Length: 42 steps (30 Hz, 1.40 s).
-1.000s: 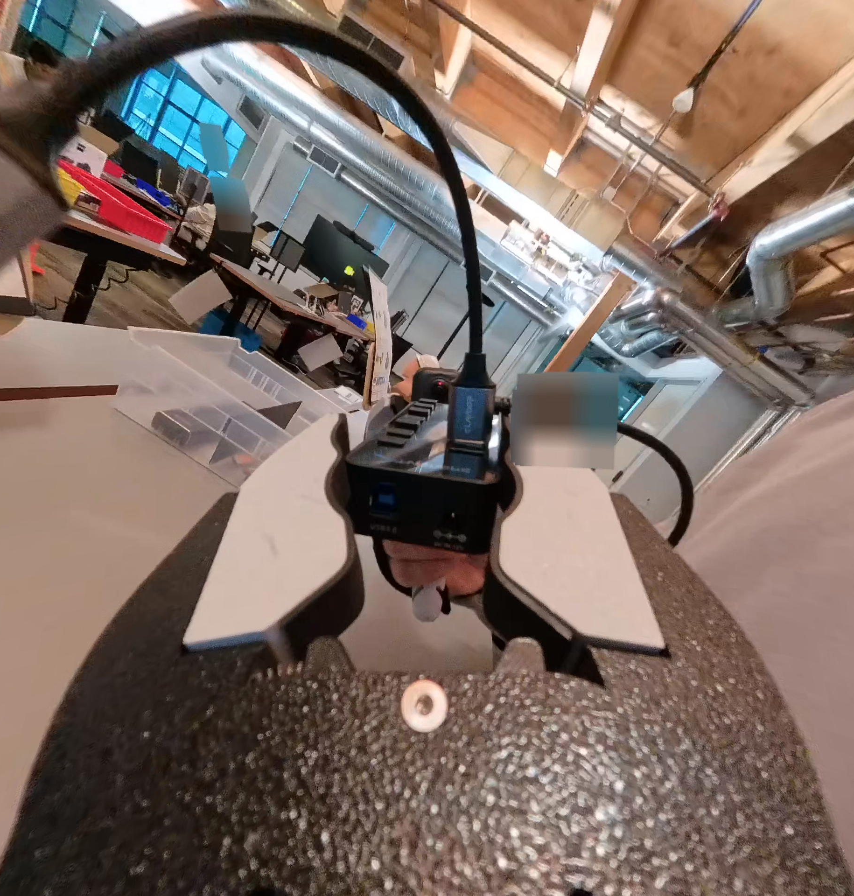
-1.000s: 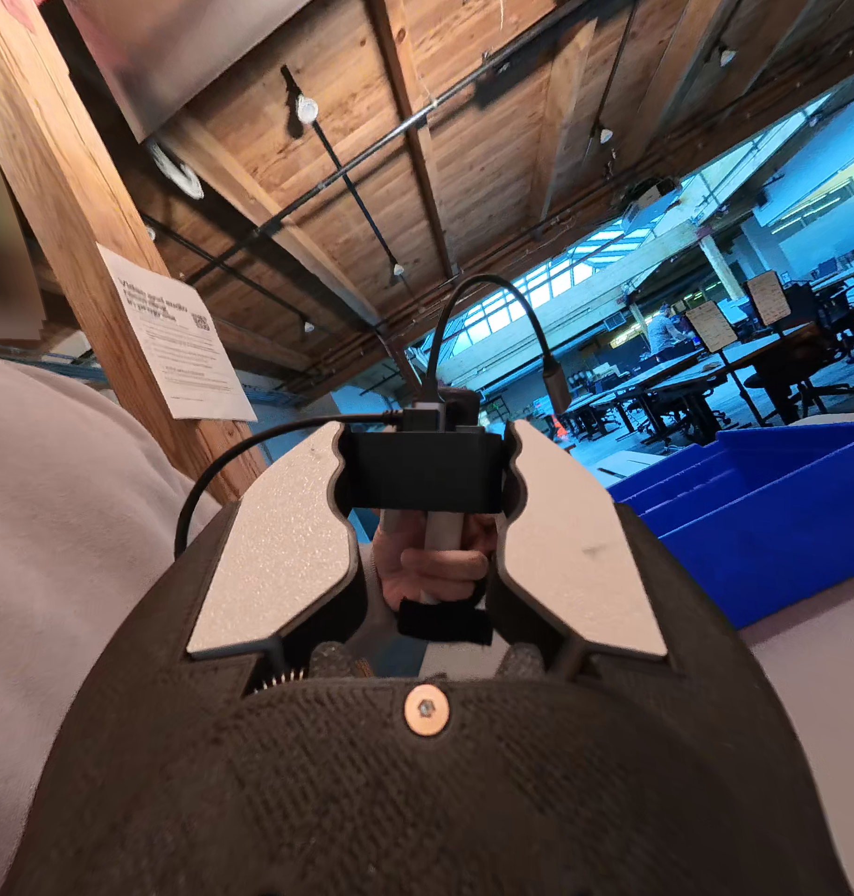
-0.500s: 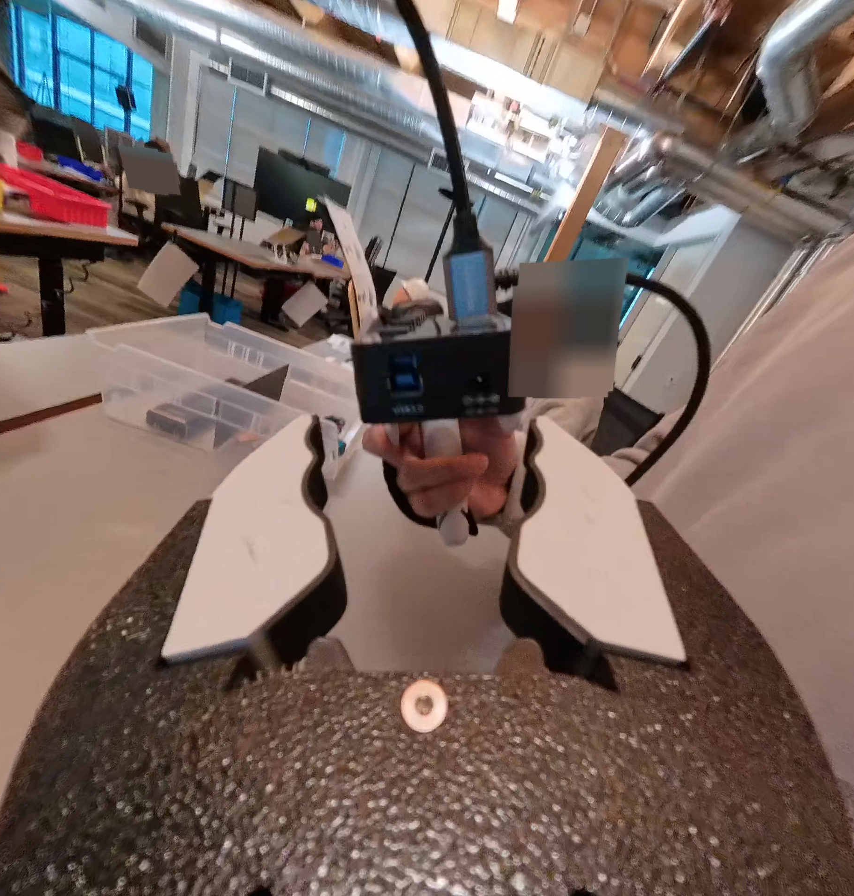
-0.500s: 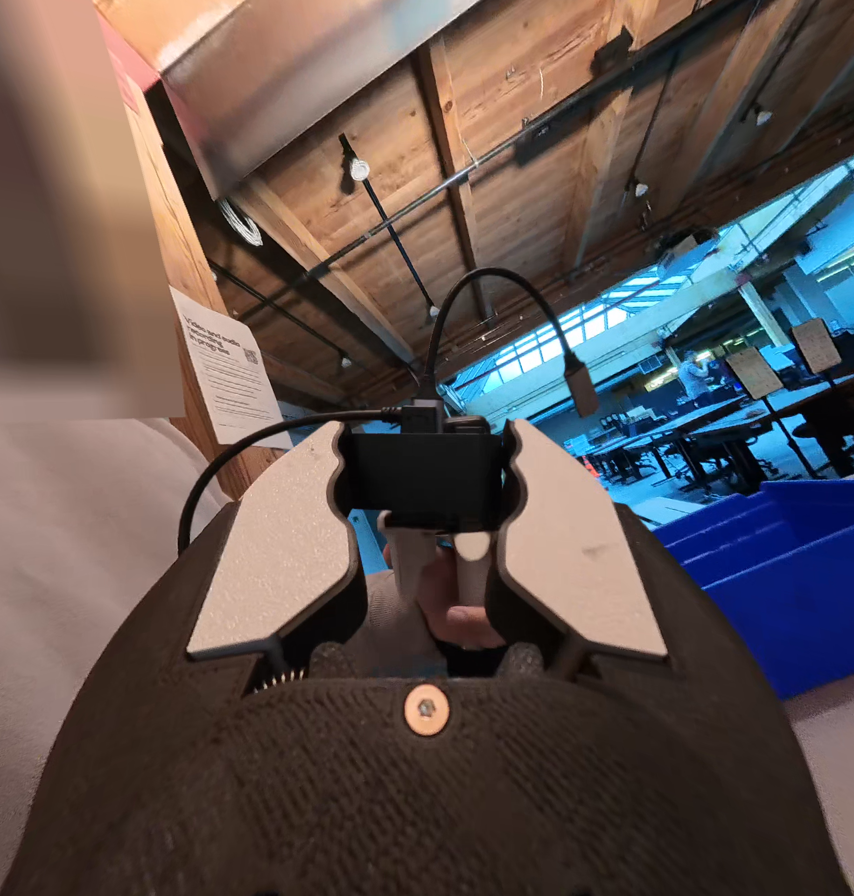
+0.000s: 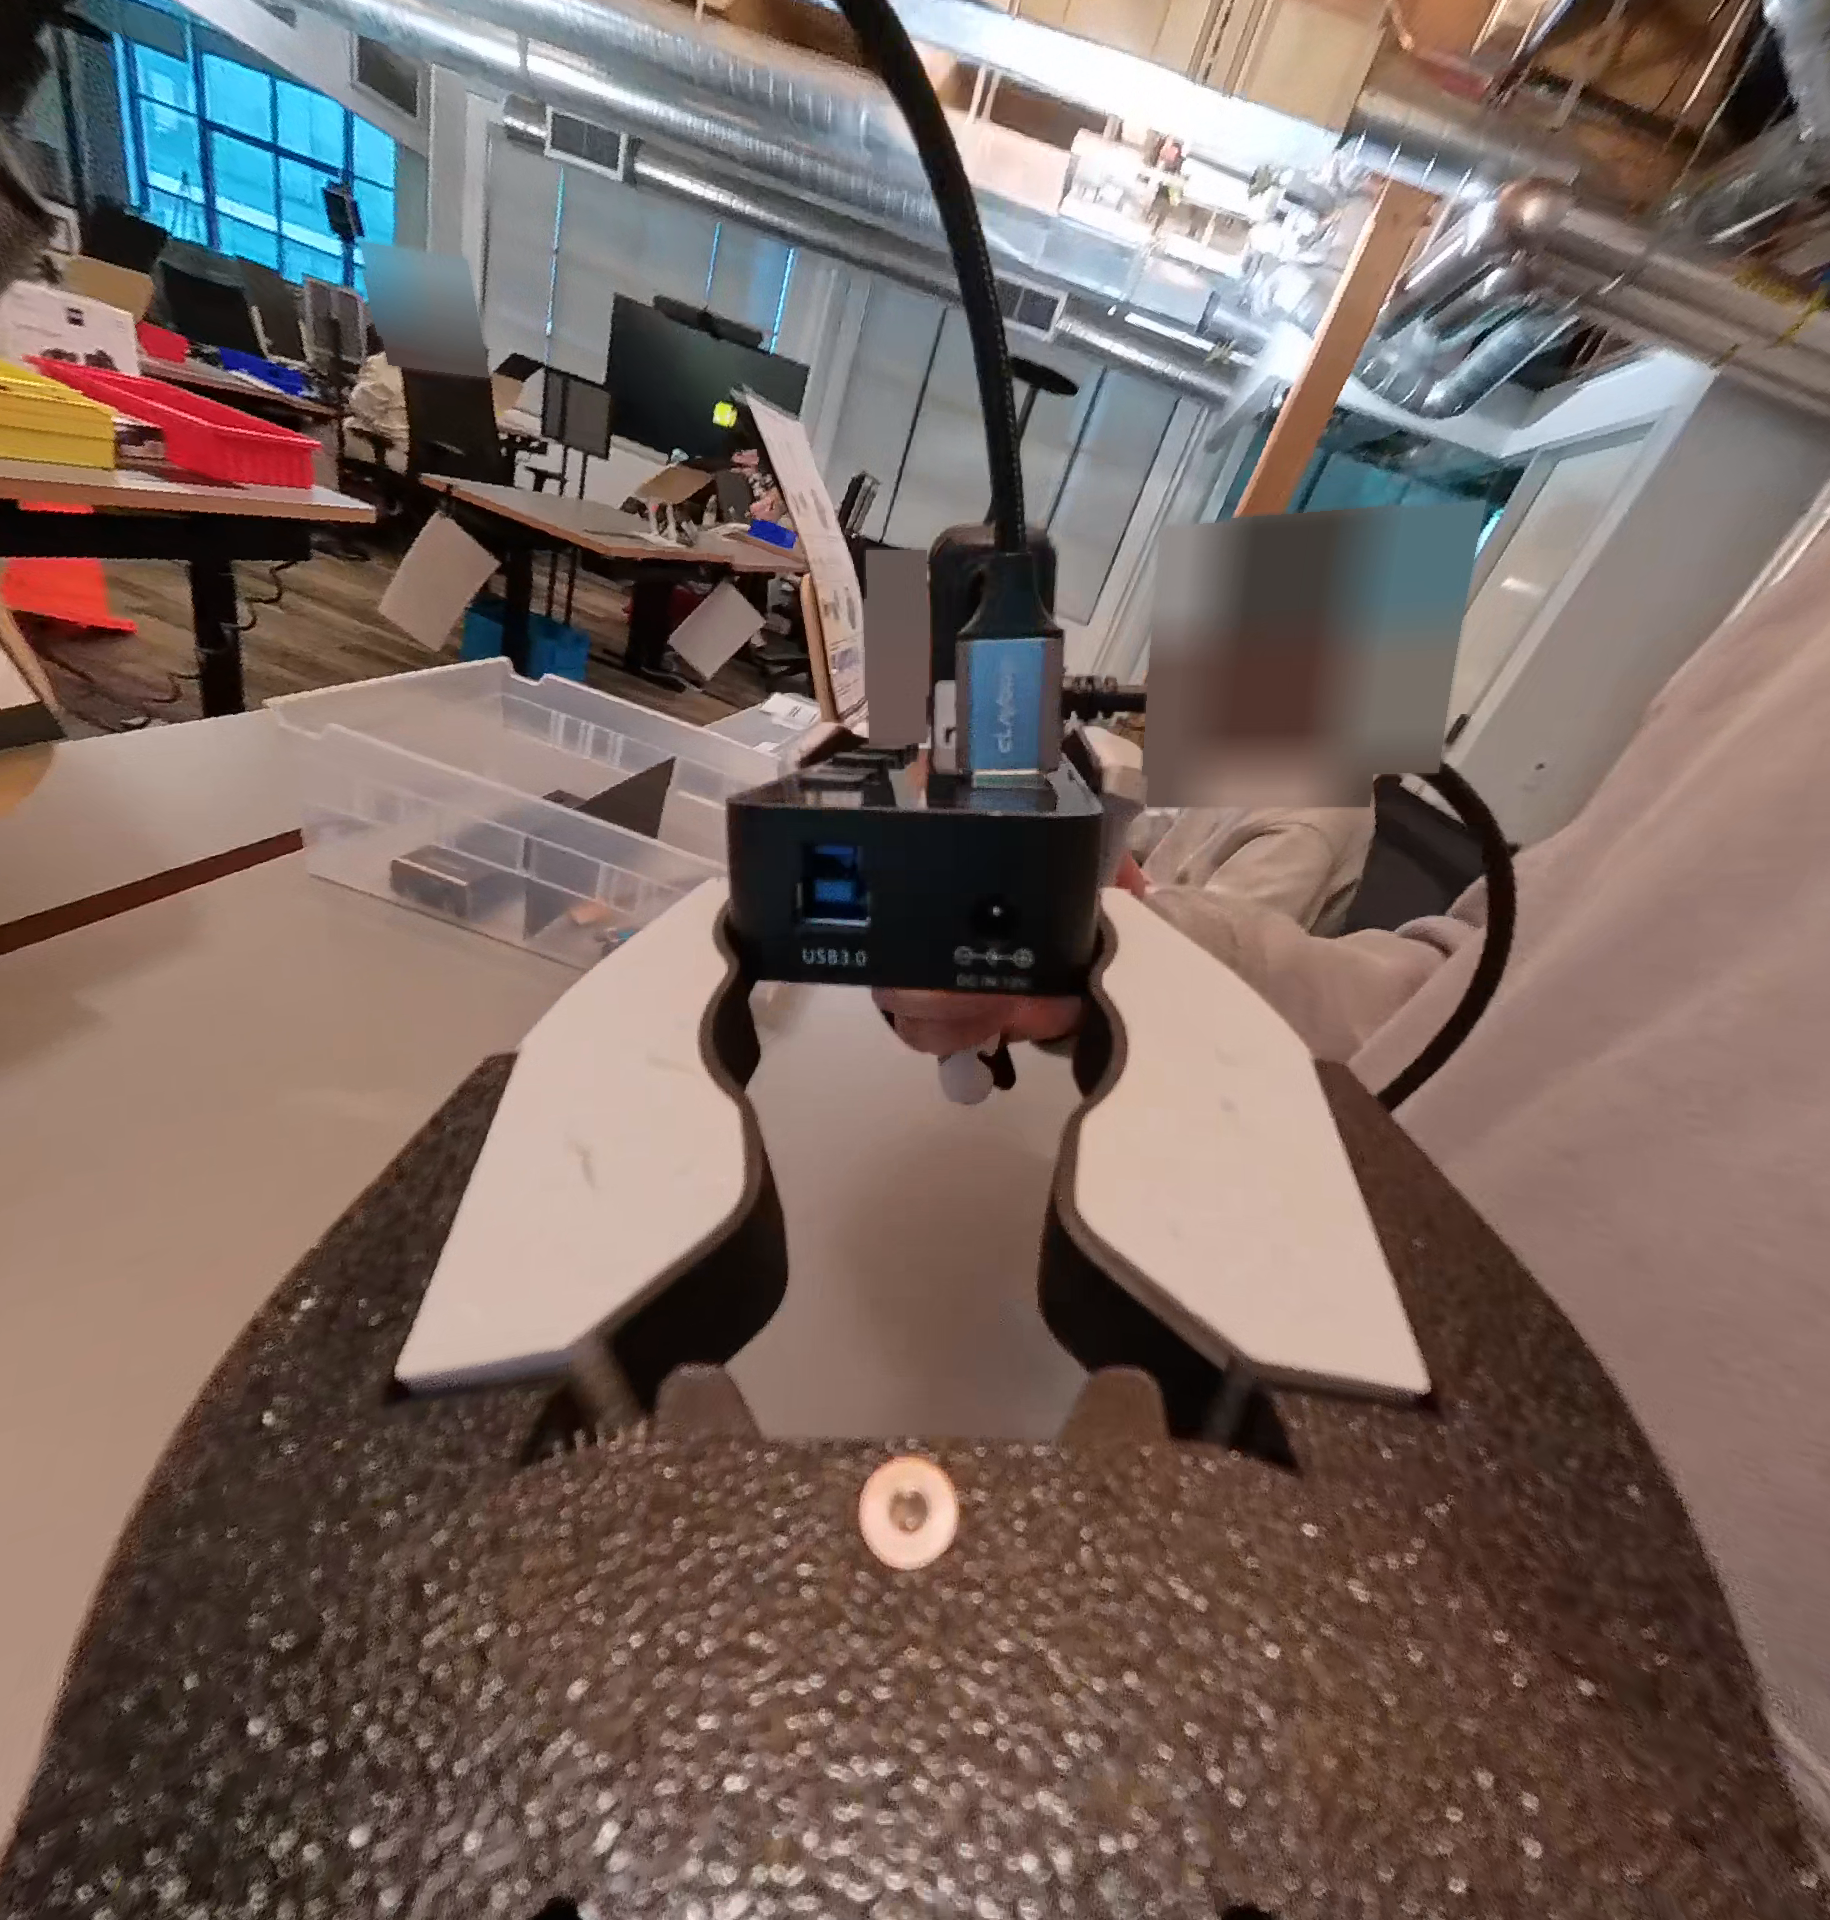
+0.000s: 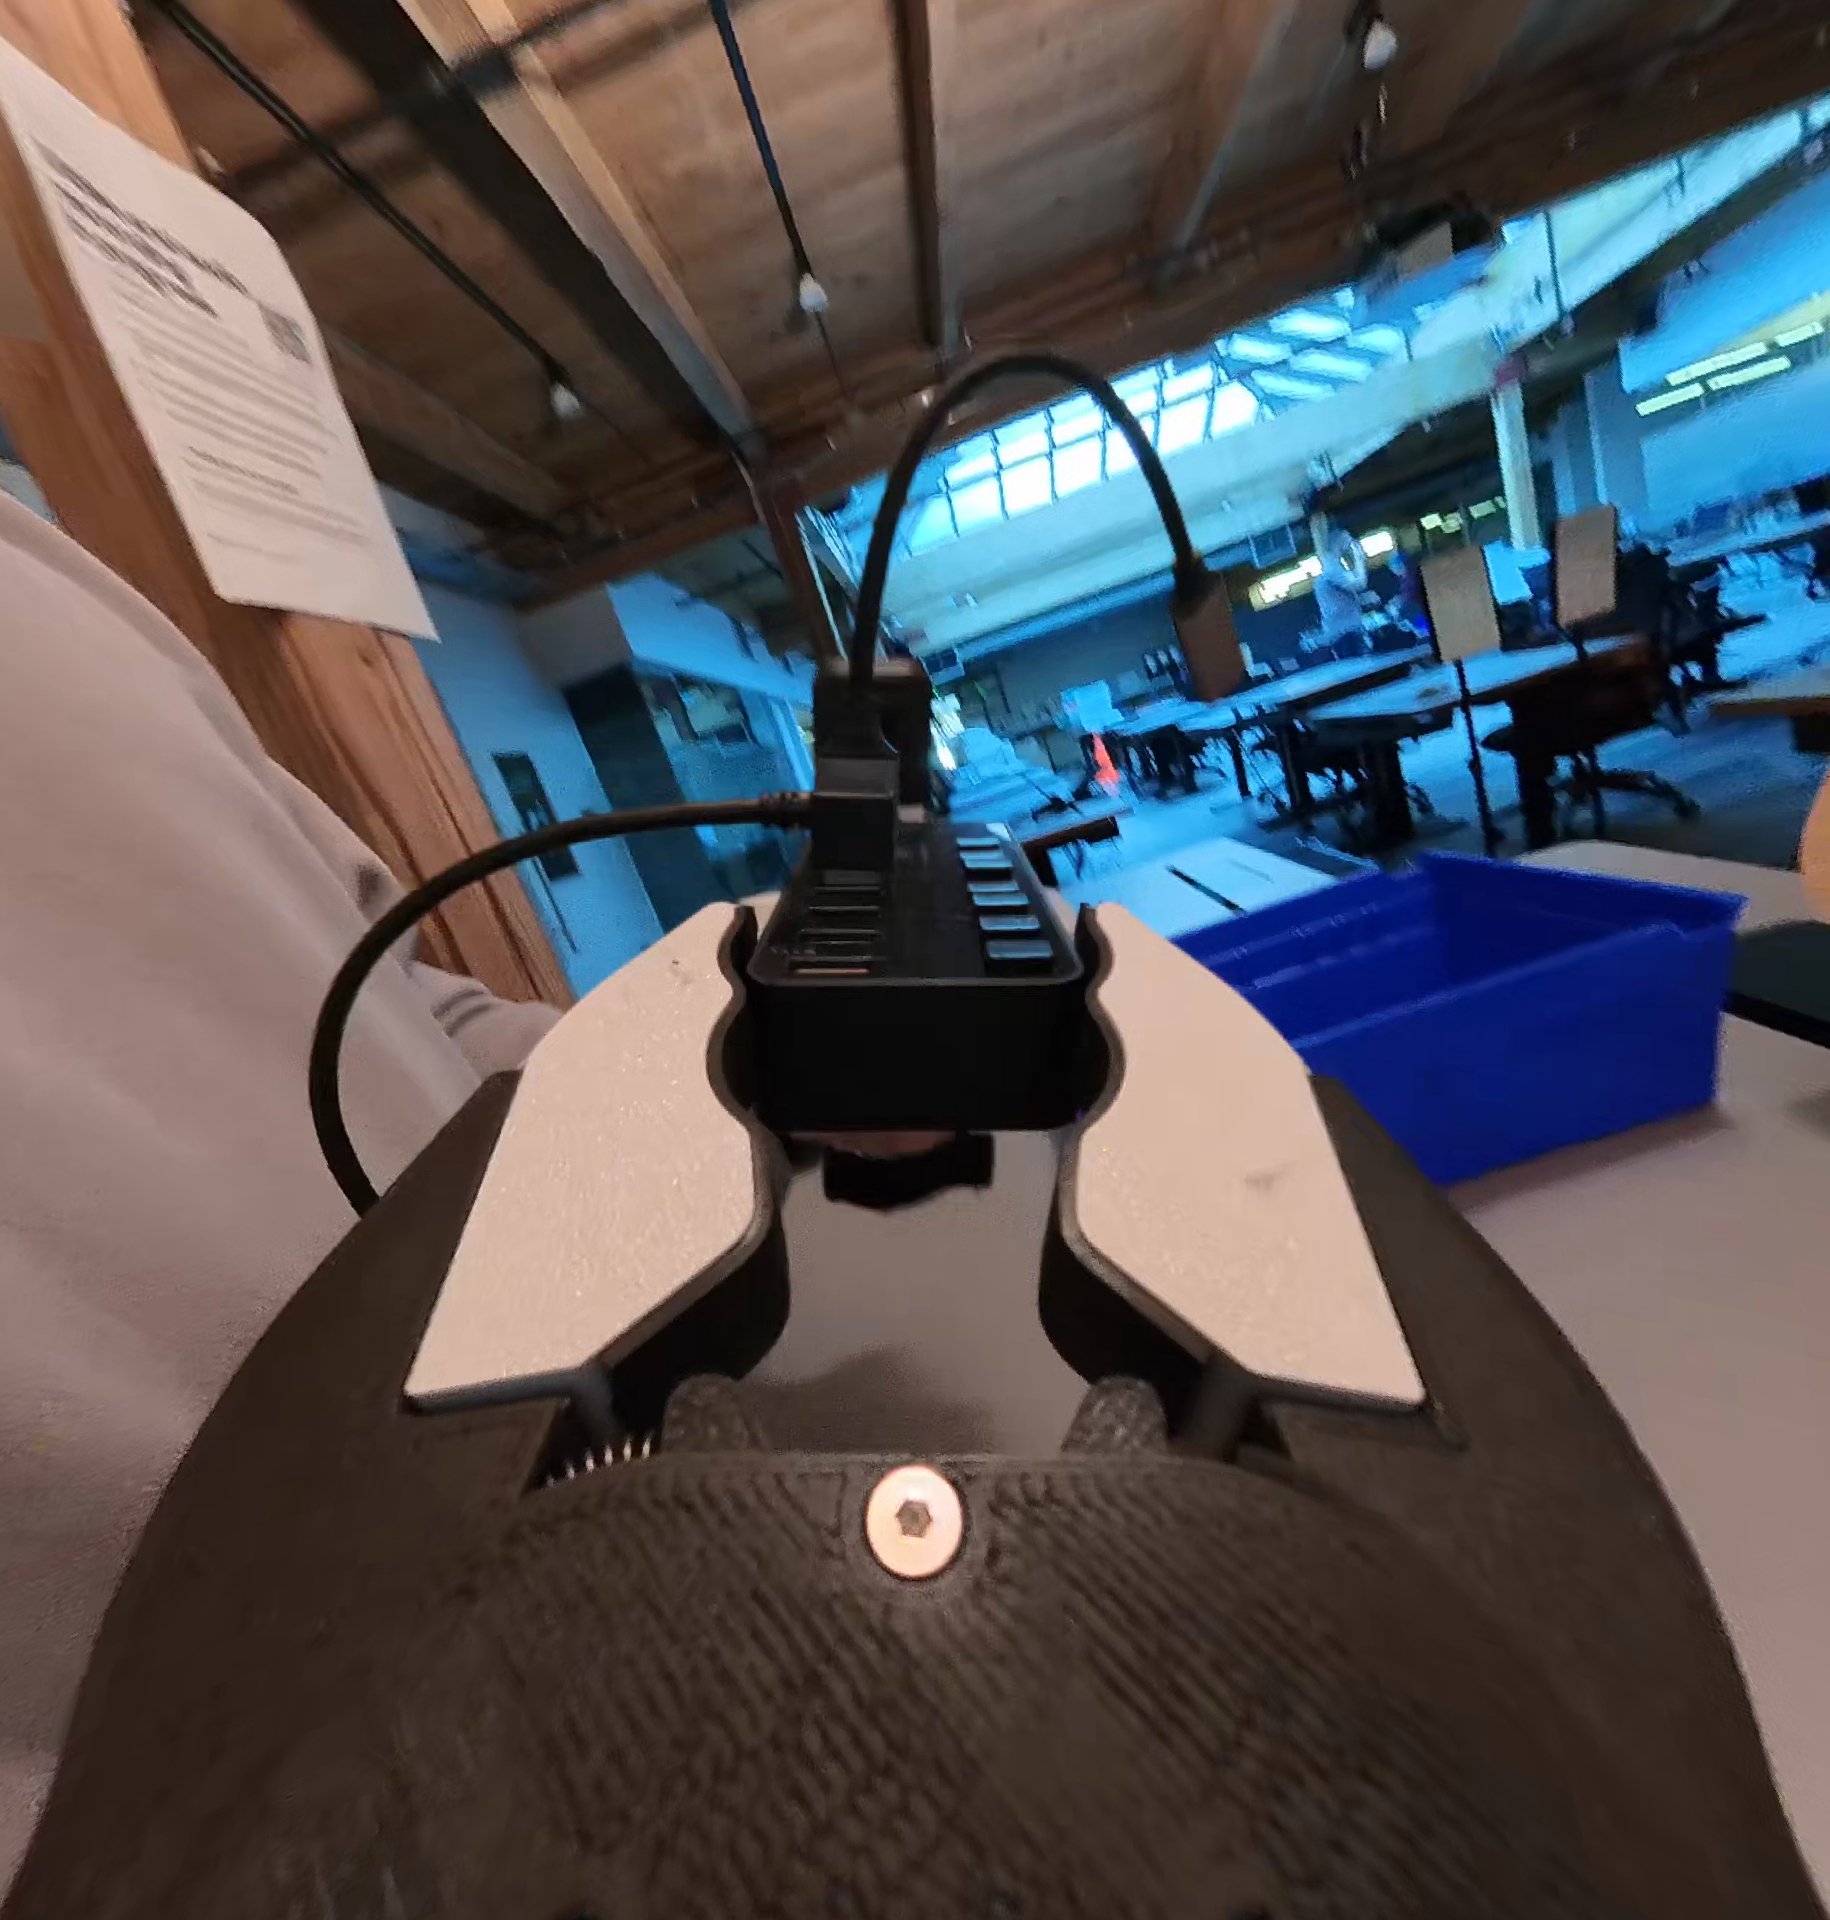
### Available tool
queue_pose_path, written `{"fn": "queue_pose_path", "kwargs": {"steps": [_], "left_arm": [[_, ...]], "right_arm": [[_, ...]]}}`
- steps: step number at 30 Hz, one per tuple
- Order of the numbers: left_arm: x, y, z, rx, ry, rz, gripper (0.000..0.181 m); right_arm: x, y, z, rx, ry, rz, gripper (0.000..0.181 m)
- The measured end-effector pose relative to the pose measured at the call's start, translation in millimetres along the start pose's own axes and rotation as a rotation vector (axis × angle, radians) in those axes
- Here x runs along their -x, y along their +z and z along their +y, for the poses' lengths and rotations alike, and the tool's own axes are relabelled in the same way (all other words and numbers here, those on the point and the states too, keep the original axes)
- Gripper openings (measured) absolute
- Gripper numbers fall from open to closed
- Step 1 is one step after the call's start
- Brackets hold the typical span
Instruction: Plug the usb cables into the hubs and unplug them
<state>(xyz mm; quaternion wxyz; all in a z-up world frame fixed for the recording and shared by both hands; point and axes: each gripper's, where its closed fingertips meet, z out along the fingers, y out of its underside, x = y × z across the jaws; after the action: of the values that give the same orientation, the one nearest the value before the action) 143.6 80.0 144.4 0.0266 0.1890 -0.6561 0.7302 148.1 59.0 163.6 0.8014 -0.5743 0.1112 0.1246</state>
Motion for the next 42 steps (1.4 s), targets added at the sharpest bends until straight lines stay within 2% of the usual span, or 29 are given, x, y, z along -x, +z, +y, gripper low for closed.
{"fn": "queue_pose_path", "kwargs": {"steps": [3,6,11,14,16,20,23,24,26,30,34,36,39,42], "left_arm": [[2.9,-0.7,3.6,0.049,0.041,-0.028,0.059],[8.9,-4.1,10.4,0.156,0.121,-0.069,0.058],[5.9,-0.3,18.2,0.309,0.268,-0.056,0.058],[5.7,0.4,23.1,0.365,0.332,-0.058,0.059],[-0.6,1.4,14.7,0.310,0.358,-0.056,0.059],[-2.9,4.9,-5.2,0.112,0.215,-0.075,0.070],[-1.6,10.4,-3.0,0.047,0.117,-0.062,0.083],[-3.7,12.9,-1.0,0.035,0.095,-0.038,0.073],[-3.4,14.6,-3.0,-0.012,0.078,-0.029,0.074],[-1.5,17.1,1.9,0.064,0.082,-0.019,0.072],[0.3,19.5,17.9,0.240,0.220,-0.050,0.070],[10.0,14.4,21.1,0.302,0.279,-0.108,0.070],[26.9,1.2,22.5,0.376,0.342,-0.197,0.070],[37.7,-7.1,33.8,0.499,0.407,-0.246,0.070]], "right_arm": [[-6.4,-0.7,12.0,0.148,-0.064,0.050,0.068],[-12.2,-6.8,27.4,0.379,-0.195,0.098,0.080],[-18.4,-7.1,59.8,0.695,-0.291,0.077,0.078],[-23.5,-8.3,78.2,0.806,-0.372,0.065,0.069],[-19.7,-3.7,77.0,0.732,-0.366,0.038,0.069],[-6.1,15.4,42.8,0.312,-0.203,0.004,0.068],[-5.3,20.2,35.9,0.212,-0.173,0.024,0.068],[-1.5,22.4,36.7,0.198,-0.161,0.001,0.068],[0.5,25.1,36.6,0.168,-0.148,-0.003,0.068],[-1.9,22.2,36.9,0.171,-0.151,0.010,0.067],[-10.2,12.0,78.6,0.467,-0.191,0.029,0.067],[-16.0,-3.2,86.8,0.591,-0.219,0.065,0.071],[-17.1,-31.9,69.7,0.675,-0.233,0.142,0.072],[-1.0,-41.1,31.0,0.671,-0.321,0.190,0.058]]}}
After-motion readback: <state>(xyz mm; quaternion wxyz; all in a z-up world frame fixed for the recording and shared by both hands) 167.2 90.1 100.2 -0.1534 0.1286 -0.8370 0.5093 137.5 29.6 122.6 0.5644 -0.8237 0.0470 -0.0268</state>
